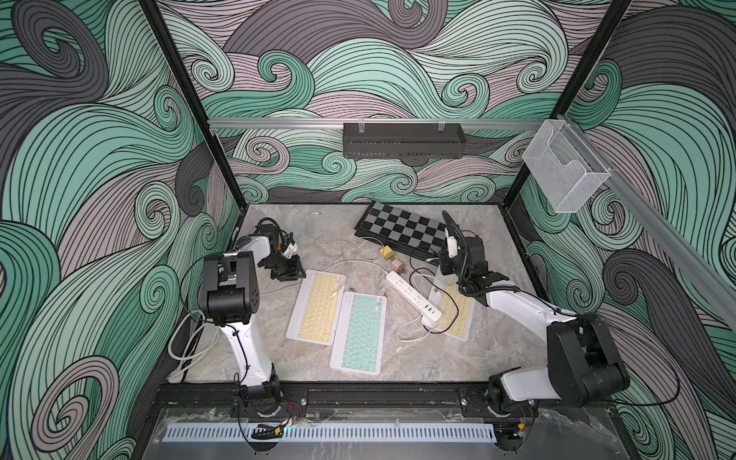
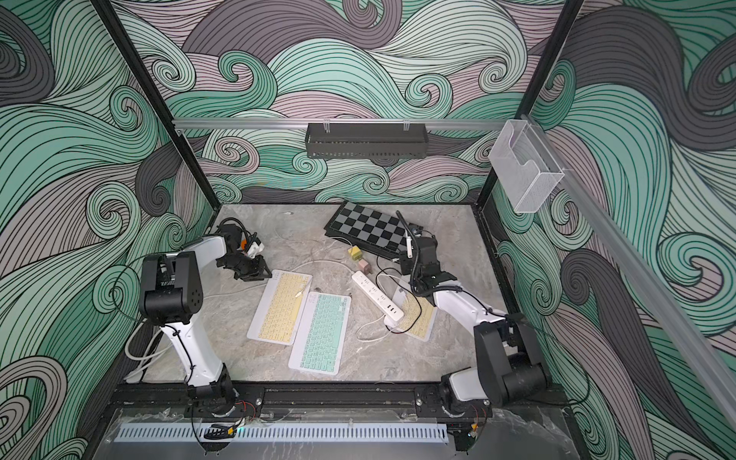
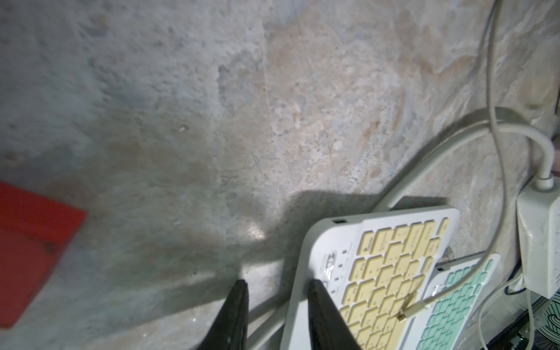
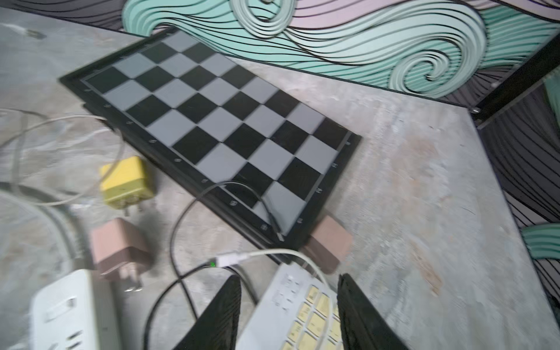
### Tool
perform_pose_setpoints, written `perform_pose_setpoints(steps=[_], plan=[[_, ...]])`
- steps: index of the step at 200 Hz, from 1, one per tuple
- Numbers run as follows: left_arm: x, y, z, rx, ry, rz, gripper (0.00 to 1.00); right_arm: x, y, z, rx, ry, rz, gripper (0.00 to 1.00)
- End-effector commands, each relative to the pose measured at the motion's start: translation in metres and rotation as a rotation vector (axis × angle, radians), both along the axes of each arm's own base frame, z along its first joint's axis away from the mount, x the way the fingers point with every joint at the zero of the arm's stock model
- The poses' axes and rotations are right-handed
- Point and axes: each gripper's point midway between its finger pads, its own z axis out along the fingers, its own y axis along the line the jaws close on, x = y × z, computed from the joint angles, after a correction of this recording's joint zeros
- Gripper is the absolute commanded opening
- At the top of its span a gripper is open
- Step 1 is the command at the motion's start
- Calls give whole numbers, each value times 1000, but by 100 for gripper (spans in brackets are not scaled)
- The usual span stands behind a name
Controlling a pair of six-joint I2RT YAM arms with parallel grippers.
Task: Unplug the wireless keyboard
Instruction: Place the keyboard at the center of the board, then reset both arms
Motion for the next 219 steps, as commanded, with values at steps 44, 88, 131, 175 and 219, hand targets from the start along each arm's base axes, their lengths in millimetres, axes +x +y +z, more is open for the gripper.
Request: perform_pose_setpoints(steps=[44,88,131,175,219], plan=[[43,1,108,-3,-442,79,37,-21,-81,-12,52,-209,-192,67],[41,3,117,-11,-527,157,36,-10,-56,-13,137,-217,-48,77],[36,13,112,23,-613,257,36,-14,-35,-26,161,-343,80,99],[12,34,112,164,-738,370,72,-2,-27,-33,170,-267,120,99],[-8,77,102,419,-735,531,99,-1,-36,-34,155,-265,52,99]])
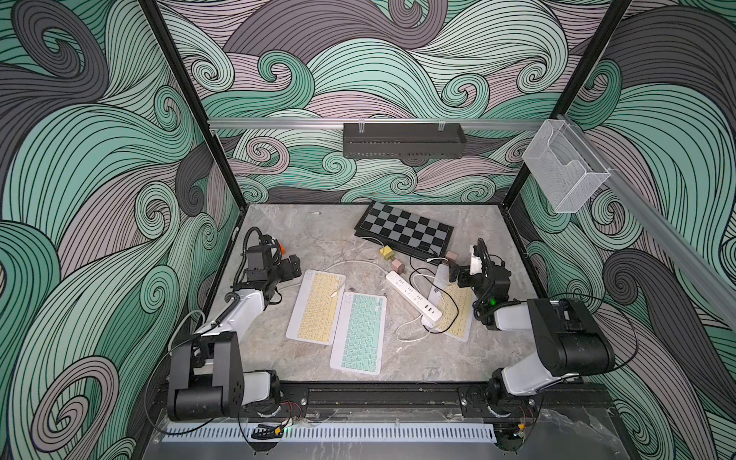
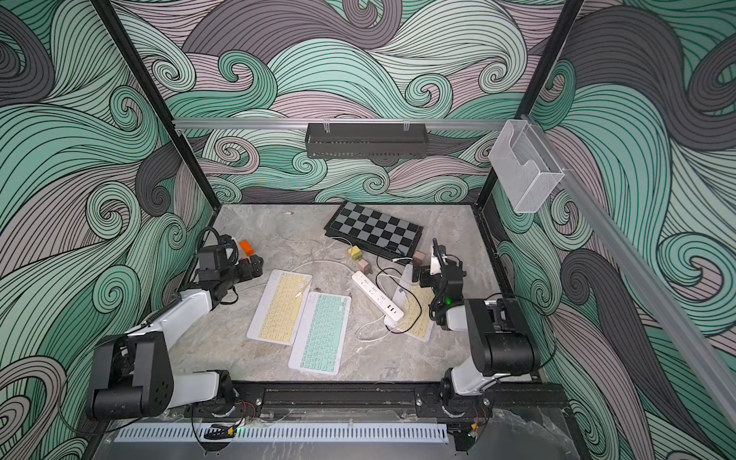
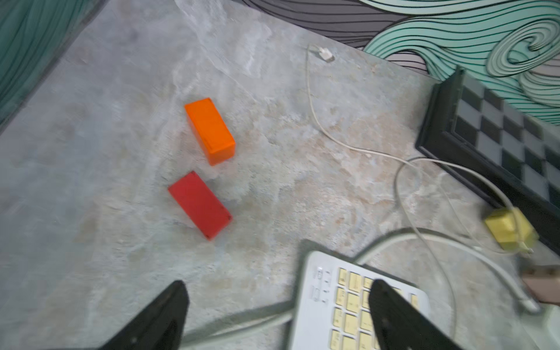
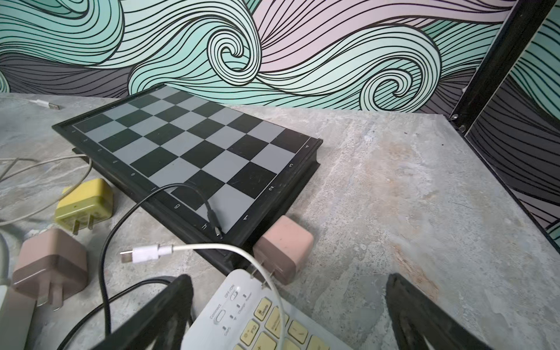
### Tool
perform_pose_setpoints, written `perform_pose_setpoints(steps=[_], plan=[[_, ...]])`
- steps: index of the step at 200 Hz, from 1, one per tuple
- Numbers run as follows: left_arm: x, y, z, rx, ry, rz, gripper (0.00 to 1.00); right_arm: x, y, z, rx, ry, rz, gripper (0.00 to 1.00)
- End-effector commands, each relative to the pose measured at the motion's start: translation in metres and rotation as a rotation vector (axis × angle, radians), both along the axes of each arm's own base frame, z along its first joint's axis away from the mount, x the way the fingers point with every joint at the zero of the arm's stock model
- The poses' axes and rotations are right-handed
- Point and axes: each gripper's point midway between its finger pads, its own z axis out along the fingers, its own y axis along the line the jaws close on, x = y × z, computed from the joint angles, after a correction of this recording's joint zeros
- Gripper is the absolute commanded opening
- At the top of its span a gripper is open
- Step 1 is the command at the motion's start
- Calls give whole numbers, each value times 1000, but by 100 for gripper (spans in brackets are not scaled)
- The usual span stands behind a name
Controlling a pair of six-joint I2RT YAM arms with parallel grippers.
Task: Unplug the wireless keyboard
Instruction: Reset both arms
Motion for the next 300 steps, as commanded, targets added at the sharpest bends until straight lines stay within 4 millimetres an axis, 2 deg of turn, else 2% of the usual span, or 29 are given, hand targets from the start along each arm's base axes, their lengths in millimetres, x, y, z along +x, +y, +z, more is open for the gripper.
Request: perform_pose_setpoints(steps=[1,12,34,47,67,77,99,115,132,149,153,157,186,200,213,300], plan=[[3,33,14,130,-62,165,99,1,-1,3,-15,-10,-10,99],[-4,33,14,182,-103,158,99,0,3,4,-34,-23,-3,99],[-17,27,2,247,-208,101,99,0,3,4,-41,-26,-8,99],[-13,29,4,235,-217,119,99,1,4,2,-41,-11,-4,99],[5,4,0,184,-206,-25,99,3,5,3,-43,-3,0,99],[10,-2,-1,196,-202,-66,99,3,5,2,-42,0,3,99],[9,5,4,233,-232,-35,99,3,5,2,-43,-1,1,99],[-1,15,8,253,-281,27,98,3,5,2,-42,0,3,99],[-2,15,9,265,-313,34,99,3,4,2,-43,0,0,99],[0,25,-3,280,-340,92,99,3,5,2,-42,0,1,99],[2,25,-15,281,-316,90,99,3,5,2,-42,1,2,99],[4,25,-18,285,-315,84,99,3,5,2,-42,-1,0,99],[9,30,-23,276,-247,118,99,4,4,2,-41,1,0,99],[20,33,-24,295,-237,125,99,4,4,3,-41,-1,0,99],[20,32,-28,282,-178,117,98,3,4,2,-41,0,0,99],[20,31,-27,288,-194,117,99,4,5,3,-41,-2,1,99]])
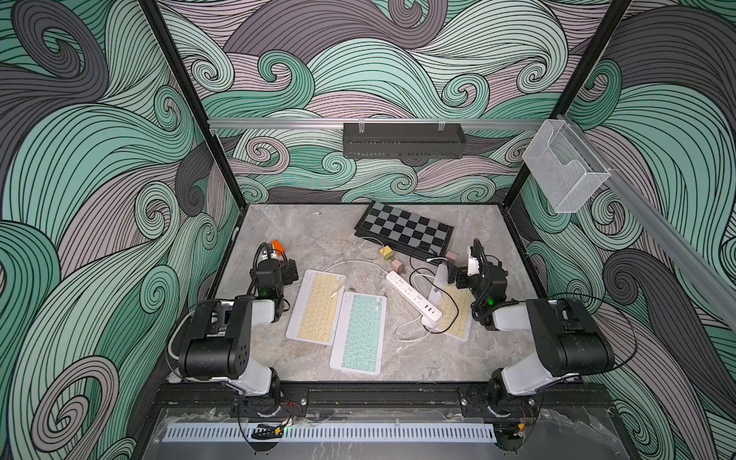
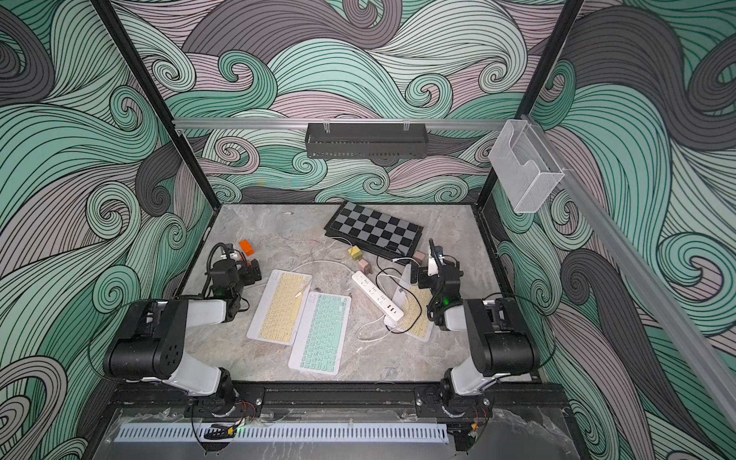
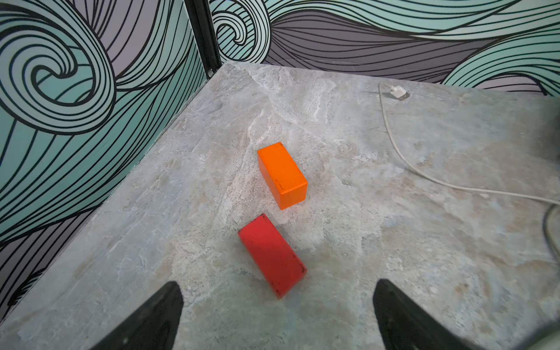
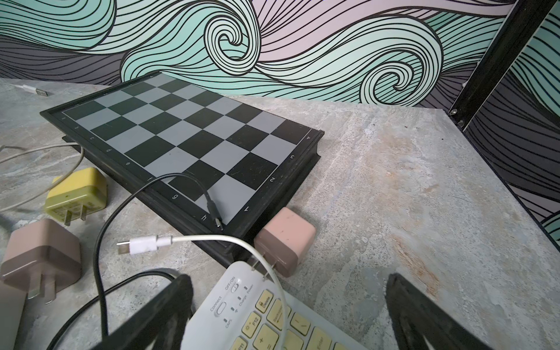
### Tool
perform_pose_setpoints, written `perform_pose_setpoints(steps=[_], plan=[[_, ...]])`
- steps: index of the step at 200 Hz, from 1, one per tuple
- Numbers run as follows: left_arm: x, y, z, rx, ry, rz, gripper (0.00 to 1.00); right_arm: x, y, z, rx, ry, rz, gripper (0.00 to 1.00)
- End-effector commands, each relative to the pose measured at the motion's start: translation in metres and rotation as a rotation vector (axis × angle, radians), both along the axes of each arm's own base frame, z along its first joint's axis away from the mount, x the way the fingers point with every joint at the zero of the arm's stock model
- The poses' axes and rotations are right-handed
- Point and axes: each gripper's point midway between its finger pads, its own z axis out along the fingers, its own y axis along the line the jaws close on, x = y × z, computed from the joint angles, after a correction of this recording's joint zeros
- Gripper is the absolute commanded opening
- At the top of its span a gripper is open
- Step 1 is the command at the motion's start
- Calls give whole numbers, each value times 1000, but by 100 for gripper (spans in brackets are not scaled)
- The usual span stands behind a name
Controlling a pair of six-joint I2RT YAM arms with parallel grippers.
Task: Unplug the wireless keyboard
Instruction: Reset both arms
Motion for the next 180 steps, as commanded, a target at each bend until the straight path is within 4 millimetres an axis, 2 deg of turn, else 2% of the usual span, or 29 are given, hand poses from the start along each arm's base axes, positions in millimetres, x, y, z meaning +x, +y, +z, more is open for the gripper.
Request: perform_pose_setpoints(steps=[1,174,180], plan=[[2,1,5,1,-12,12,99,5,0,8,-14,-22,1,99],[3,1,4,-4,-6,7,99,5,0,8,-13,-22,3,99],[2,0,6,0,-15,5,92,5,0,8,-14,-21,0,99]])
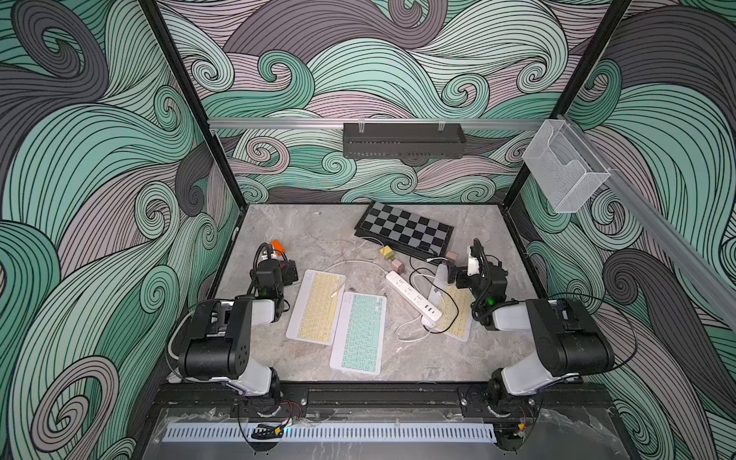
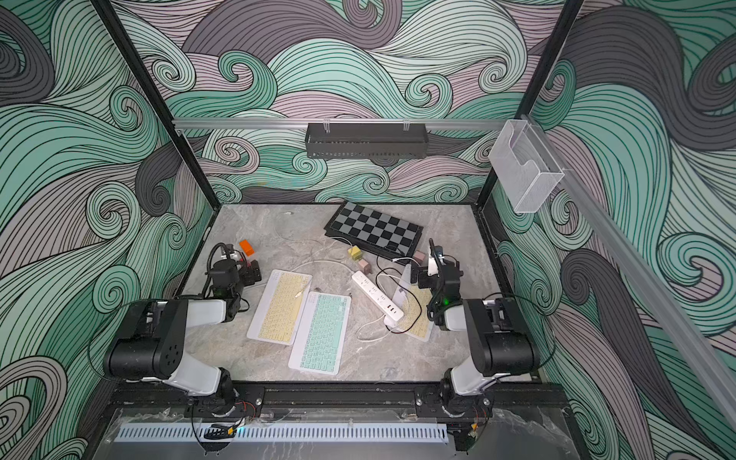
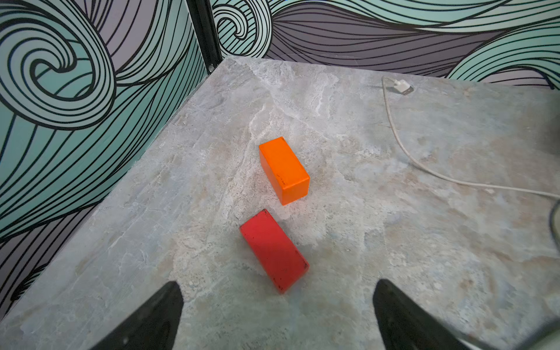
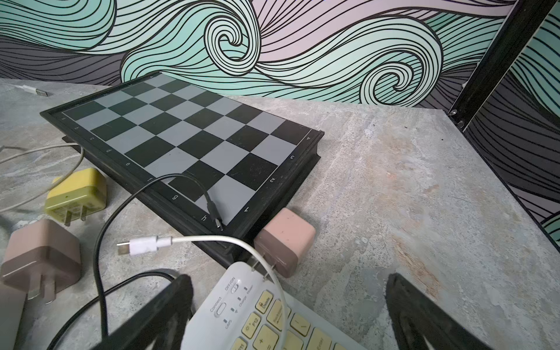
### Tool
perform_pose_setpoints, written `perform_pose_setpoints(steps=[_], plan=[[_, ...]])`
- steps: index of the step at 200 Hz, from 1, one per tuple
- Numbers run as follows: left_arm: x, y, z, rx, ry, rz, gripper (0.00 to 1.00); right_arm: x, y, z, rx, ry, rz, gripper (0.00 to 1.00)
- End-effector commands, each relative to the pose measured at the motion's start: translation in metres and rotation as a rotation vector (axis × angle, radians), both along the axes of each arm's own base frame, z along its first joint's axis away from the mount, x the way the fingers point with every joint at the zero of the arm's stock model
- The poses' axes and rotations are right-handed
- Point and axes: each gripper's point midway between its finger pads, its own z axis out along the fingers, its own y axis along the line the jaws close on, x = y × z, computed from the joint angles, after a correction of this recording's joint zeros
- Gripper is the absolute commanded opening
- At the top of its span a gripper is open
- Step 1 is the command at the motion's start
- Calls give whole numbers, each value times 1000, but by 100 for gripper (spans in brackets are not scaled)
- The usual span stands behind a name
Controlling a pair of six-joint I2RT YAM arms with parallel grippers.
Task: Unplug the wireless keyboard
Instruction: Reset both arms
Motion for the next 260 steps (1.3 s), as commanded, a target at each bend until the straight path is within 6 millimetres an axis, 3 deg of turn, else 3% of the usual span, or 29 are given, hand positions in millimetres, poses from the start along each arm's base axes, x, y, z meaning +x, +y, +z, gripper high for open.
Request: perform_pose_setpoints(steps=[1,14,27,46,52,72,92,113,137,157,172,260], plan=[[3,0,10,0,-32,1,91,5,0,7,-13,-21,2,99],[-9,-17,23,35,-93,-79,88,5,-1,7,-13,-19,1,99],[-20,-15,41,39,-149,-56,89,5,0,7,-13,-20,2,99],[-16,-2,32,22,-150,19,93,5,0,7,-13,-20,3,99],[-13,-6,16,30,-116,-4,93,5,0,8,-13,-21,1,99],[-2,-7,15,64,-134,-19,97,5,0,7,-13,-19,3,99],[0,-1,8,13,-23,26,99,5,0,7,-13,-20,3,99],[3,0,9,15,-42,18,99,5,0,7,-13,-20,1,99],[-4,-14,12,15,-83,-74,99,5,0,7,-13,-20,2,99],[4,6,9,21,-29,55,99,5,0,7,-13,-20,2,99],[-2,10,10,15,-45,83,99,5,0,7,-13,-19,2,99],[-1,8,9,20,-35,80,99,5,0,7,-13,-20,2,99]])
